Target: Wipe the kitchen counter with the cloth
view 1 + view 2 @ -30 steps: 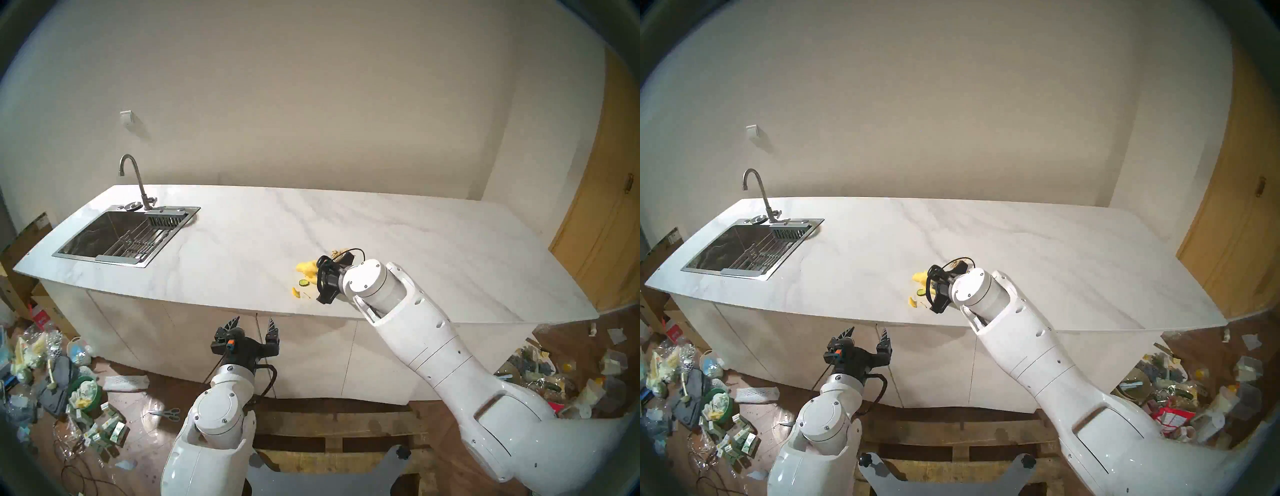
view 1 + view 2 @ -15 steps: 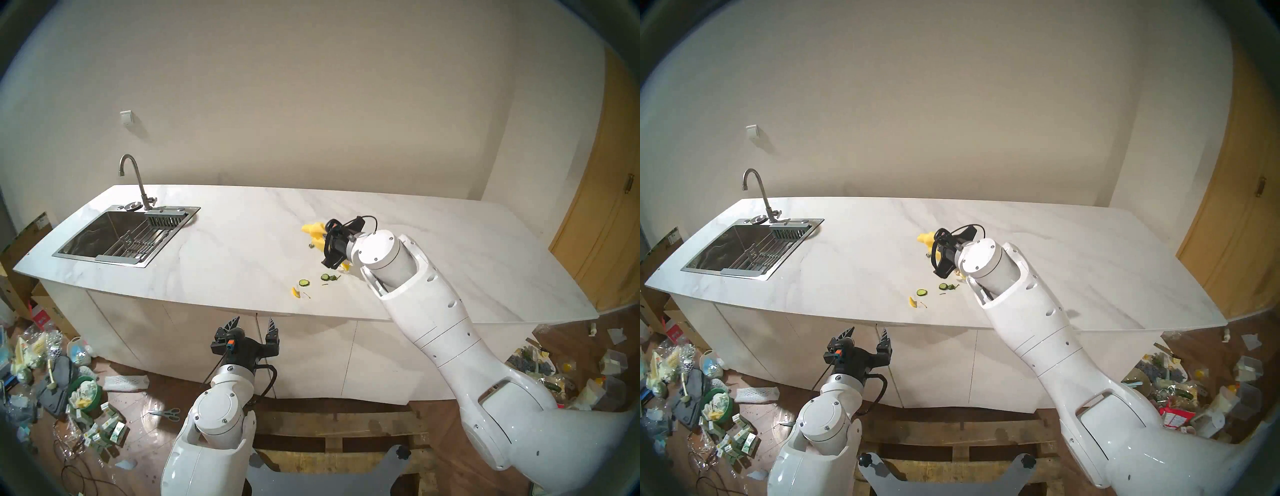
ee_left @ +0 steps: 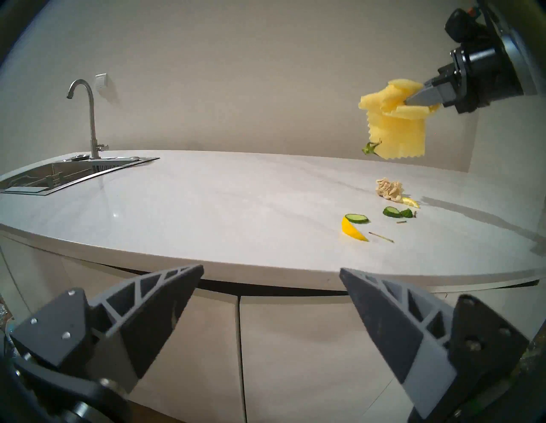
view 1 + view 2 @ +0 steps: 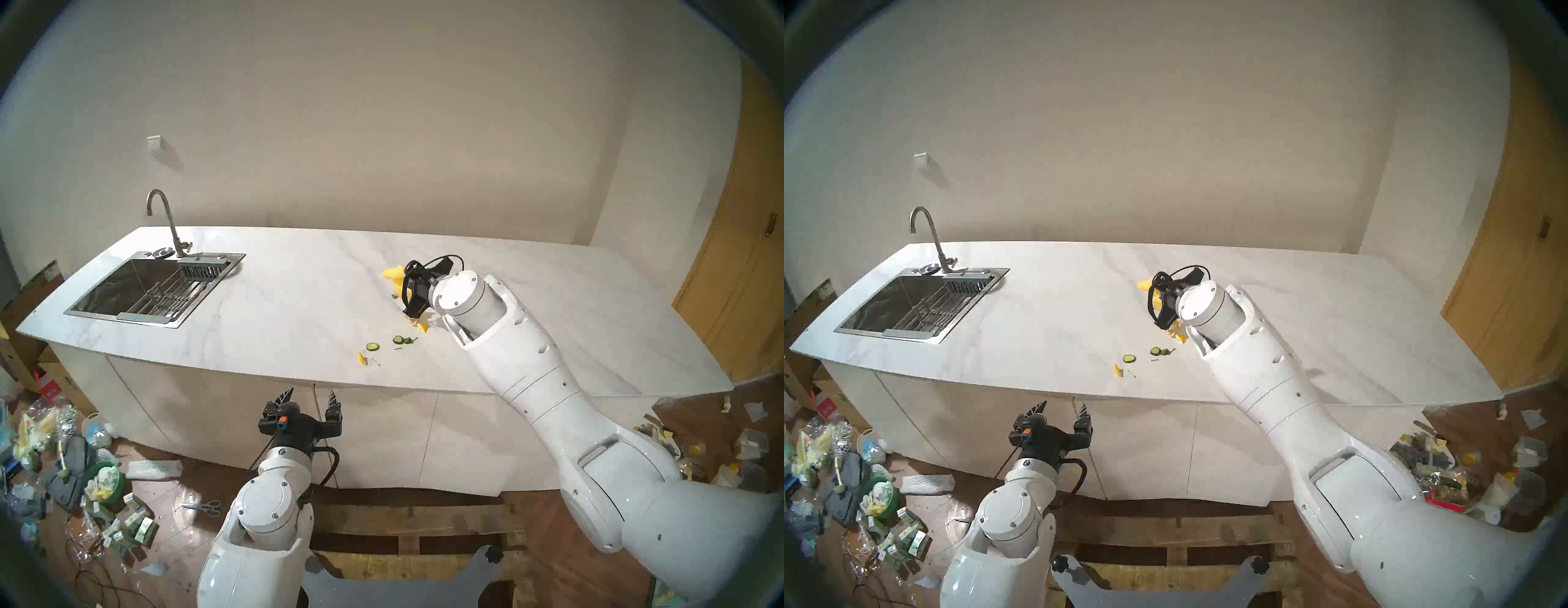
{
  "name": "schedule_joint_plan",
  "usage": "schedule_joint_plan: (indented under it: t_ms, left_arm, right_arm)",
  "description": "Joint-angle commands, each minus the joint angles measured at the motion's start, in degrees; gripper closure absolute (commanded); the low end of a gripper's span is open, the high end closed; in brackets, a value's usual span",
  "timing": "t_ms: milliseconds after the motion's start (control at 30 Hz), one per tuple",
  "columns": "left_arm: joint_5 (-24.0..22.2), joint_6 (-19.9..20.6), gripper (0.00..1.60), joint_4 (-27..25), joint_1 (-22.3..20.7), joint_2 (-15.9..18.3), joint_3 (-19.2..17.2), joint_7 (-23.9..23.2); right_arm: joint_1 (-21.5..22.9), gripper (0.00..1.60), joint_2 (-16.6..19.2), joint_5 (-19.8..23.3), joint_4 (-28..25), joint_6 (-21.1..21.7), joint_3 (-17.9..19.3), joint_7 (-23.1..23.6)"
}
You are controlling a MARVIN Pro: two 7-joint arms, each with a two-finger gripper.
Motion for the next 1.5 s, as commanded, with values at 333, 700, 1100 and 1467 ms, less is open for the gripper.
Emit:
schedule_joint_plan:
  t_ms: [333, 700, 1100, 1467]
  left_arm:
    - [-0.1, -0.4, 0.0, -1.3, -0.4, 0.0, 0.2, -0.2]
    - [-0.1, -0.3, 0.0, -1.4, -0.4, 0.0, 0.2, -0.2]
    - [-0.1, -0.3, 0.0, -1.4, -0.4, 0.0, 0.2, -0.2]
    - [-0.1, -0.4, 0.0, -1.3, -0.4, 0.0, 0.2, -0.2]
  right_arm:
    - [10.2, 1.6, -5.1, -2.0, 12.2, -3.7, 2.9, -5.7]
    - [15.0, 1.6, -6.5, -4.5, 25.4, -5.9, -0.2, 0.8]
    - [19.1, 1.6, -9.7, -4.0, 40.1, -10.0, -3.0, 7.2]
    - [16.4, 1.6, -10.9, -1.0, 40.5, -16.2, -6.2, 18.5]
